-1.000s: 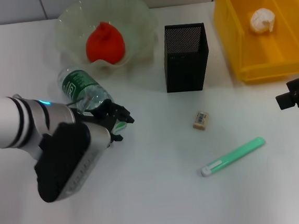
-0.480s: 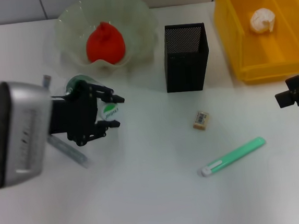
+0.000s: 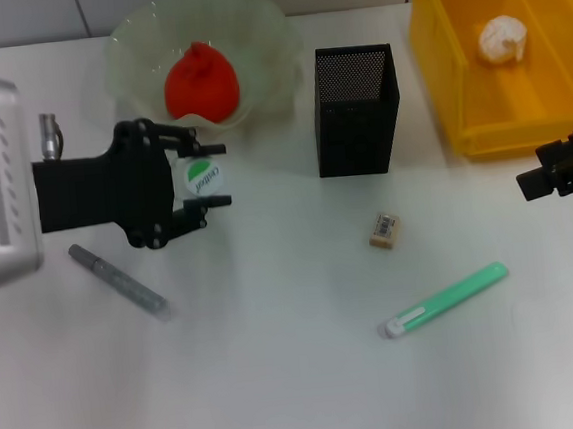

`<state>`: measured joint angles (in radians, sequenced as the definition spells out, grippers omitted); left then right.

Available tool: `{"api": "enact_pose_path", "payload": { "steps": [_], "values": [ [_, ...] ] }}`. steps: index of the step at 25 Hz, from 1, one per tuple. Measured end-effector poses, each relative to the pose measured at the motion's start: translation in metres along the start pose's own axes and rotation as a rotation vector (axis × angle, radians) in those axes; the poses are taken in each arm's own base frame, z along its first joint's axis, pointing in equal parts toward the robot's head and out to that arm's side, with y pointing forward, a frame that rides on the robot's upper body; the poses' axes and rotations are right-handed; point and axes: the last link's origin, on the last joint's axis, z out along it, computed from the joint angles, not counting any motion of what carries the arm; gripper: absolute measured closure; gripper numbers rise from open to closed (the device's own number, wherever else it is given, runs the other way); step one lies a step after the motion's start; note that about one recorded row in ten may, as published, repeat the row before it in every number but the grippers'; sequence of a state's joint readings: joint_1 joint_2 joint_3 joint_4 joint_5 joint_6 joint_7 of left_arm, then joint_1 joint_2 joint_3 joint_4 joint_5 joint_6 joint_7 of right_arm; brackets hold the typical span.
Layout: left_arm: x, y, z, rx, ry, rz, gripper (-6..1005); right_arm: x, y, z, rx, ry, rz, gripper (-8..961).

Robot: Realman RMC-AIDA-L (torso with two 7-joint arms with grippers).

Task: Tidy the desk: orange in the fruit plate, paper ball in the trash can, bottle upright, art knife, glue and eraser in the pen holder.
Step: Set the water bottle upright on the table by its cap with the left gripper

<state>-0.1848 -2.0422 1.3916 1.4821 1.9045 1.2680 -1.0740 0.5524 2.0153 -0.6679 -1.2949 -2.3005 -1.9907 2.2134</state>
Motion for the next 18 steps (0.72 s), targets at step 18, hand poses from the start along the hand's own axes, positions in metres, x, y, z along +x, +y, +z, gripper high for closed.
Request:
{"api": "enact_pose_path", "payload": {
  "steps": [18],
  "values": [
    [-0.007,-0.035,-0.007,0.047,-0.006,-0.384,576,0.004,-0.008,0.007,-0.014,-0.009,0.035,193]
  ]
}}
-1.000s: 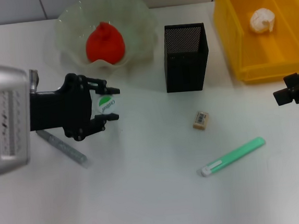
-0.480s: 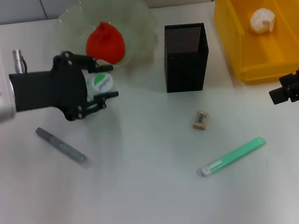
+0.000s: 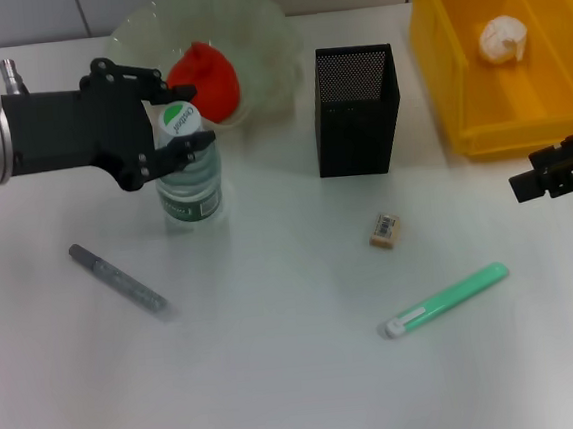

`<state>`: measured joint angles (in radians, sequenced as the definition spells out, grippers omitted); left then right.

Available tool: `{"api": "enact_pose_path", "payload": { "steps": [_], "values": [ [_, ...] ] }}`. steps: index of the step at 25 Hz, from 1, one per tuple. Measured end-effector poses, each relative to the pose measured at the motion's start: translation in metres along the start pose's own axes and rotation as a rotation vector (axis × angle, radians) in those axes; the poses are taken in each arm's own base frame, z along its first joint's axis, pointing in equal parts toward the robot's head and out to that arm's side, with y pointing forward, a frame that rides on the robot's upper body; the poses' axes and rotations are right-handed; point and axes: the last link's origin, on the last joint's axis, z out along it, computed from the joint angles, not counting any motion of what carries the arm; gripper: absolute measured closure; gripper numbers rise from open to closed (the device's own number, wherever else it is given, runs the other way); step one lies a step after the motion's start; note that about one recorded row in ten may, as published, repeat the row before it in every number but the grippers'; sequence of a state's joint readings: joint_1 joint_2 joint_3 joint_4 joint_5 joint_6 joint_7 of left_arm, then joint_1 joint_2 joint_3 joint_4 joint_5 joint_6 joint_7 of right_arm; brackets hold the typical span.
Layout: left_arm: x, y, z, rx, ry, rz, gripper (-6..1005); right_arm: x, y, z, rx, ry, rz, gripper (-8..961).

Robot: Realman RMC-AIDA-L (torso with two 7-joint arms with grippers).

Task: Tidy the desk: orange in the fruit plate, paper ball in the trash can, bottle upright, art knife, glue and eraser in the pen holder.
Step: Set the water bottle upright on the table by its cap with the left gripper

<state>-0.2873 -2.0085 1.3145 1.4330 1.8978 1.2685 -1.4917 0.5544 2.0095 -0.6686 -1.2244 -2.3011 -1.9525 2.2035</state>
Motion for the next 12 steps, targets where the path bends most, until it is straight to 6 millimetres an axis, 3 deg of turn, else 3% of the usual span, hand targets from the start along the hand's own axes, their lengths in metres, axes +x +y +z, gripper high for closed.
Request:
{"api": "enact_pose_path", "payload": {
  "steps": [12],
  "values": [
    [0.006,-0.017,0.001,0.013,-0.019,-0.089,576,0.001,-0.005,0.001,0.013,-0.011,0.015,193]
  ]
}}
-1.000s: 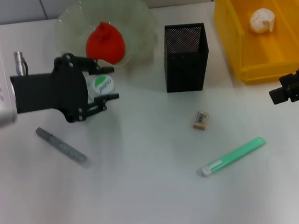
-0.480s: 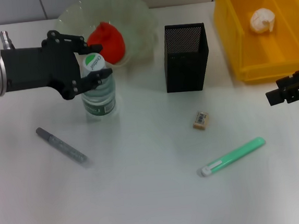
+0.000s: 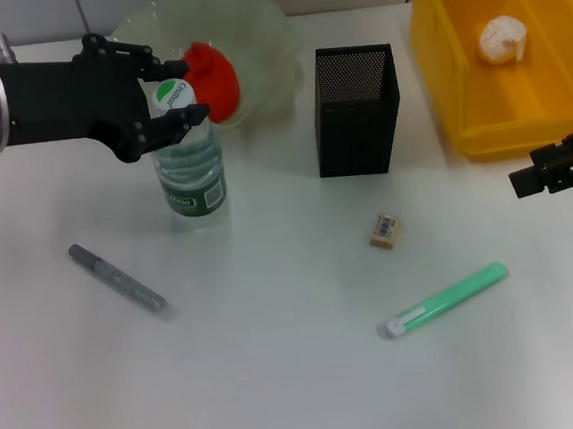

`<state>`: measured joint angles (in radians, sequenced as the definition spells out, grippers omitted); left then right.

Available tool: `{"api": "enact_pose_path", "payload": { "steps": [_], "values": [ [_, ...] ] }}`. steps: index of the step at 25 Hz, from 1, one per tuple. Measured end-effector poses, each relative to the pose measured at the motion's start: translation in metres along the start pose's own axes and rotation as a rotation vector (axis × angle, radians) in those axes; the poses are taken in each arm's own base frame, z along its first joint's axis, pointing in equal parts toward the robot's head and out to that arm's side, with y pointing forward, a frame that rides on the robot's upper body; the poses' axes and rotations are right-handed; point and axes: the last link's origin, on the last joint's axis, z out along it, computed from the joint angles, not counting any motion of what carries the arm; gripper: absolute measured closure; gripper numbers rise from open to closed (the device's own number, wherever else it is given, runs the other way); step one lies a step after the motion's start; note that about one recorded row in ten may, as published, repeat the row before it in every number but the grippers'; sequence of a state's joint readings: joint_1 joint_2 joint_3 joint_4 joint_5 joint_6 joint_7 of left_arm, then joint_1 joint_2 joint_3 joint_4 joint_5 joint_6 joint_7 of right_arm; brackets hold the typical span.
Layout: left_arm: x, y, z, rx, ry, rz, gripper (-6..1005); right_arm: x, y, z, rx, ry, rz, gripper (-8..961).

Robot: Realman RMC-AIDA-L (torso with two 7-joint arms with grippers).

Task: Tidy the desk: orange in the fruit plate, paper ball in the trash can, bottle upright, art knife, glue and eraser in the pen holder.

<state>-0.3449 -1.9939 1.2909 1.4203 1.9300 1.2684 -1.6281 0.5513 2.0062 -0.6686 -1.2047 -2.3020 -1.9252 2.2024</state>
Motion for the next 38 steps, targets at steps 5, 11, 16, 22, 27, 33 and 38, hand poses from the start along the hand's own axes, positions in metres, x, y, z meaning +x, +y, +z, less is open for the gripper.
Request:
{"api": "enact_pose_path", "payload": {
  "steps": [5,11,16,22,27,33,38],
  "values": [
    [0.001,-0.004,0.002,0.0,-0.014,-0.025,576,0.001,0.0,0.001,-0.004,0.0,0.002,193],
    [0.001,-0.007,0.001,0.006,-0.017,-0.034,576,0.0,-0.001,0.001,-0.003,-0.004,0.004,194],
    [0.0,-0.024,0.0,0.034,-0.023,-0.08,576,-0.002,-0.002,0.0,0.006,-0.01,0.001,193],
    [0.001,-0.036,0.001,0.04,-0.036,-0.084,576,-0.001,-0.003,0.001,0.004,-0.01,0.006,193],
    [0.001,-0.049,-0.002,0.071,-0.043,-0.081,596,0.0,-0.003,0.003,-0.005,-0.011,0.018,194],
    [-0.003,-0.056,-0.004,0.098,-0.052,-0.092,653,0.0,-0.003,0.004,-0.01,-0.012,0.022,194],
    [-0.005,-0.058,-0.006,0.108,-0.049,-0.1,700,0.0,-0.003,0.004,-0.01,-0.013,0.022,193]
  ]
}}
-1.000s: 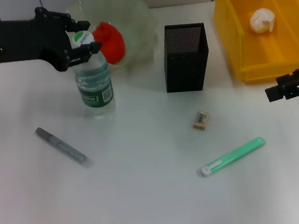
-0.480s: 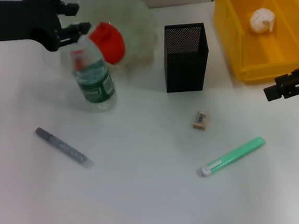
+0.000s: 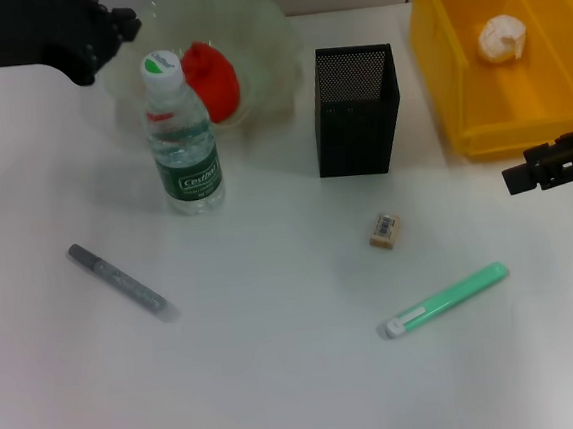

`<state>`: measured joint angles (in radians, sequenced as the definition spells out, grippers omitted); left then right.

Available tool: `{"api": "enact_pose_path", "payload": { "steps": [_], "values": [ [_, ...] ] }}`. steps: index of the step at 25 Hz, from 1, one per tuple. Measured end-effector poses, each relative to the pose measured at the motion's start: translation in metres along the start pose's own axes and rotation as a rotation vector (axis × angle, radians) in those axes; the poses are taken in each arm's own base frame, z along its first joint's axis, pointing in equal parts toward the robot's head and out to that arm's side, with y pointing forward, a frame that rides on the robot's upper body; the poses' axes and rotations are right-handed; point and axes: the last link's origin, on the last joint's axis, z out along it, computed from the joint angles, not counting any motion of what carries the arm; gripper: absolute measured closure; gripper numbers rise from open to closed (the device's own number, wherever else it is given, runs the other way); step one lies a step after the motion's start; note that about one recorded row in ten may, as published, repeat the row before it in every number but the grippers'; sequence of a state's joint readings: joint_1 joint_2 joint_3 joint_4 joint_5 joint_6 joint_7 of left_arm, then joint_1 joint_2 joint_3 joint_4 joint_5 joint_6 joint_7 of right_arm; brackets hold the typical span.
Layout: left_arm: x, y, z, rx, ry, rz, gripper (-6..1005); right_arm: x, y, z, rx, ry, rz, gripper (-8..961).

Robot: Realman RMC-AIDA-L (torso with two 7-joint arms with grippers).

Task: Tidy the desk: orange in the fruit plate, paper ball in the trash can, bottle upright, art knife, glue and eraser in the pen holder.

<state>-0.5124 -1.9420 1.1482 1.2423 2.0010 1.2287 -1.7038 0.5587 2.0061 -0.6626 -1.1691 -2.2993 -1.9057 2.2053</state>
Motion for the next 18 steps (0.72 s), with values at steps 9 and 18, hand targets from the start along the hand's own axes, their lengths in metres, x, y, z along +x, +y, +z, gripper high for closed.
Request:
{"api": "enact_pose_path", "payload": {
  "steps": [9,18],
  "values": [
    [0.007,-0.012,-0.037,0.038,0.138,-0.071,972,-0.001,0.002,-0.003,-0.002,0.008,-0.011,194],
    [-0.031,0.033,-0.089,-0.064,0.344,-0.254,919,-0.015,0.016,-0.008,0.03,0.037,-0.174,194]
  ]
}}
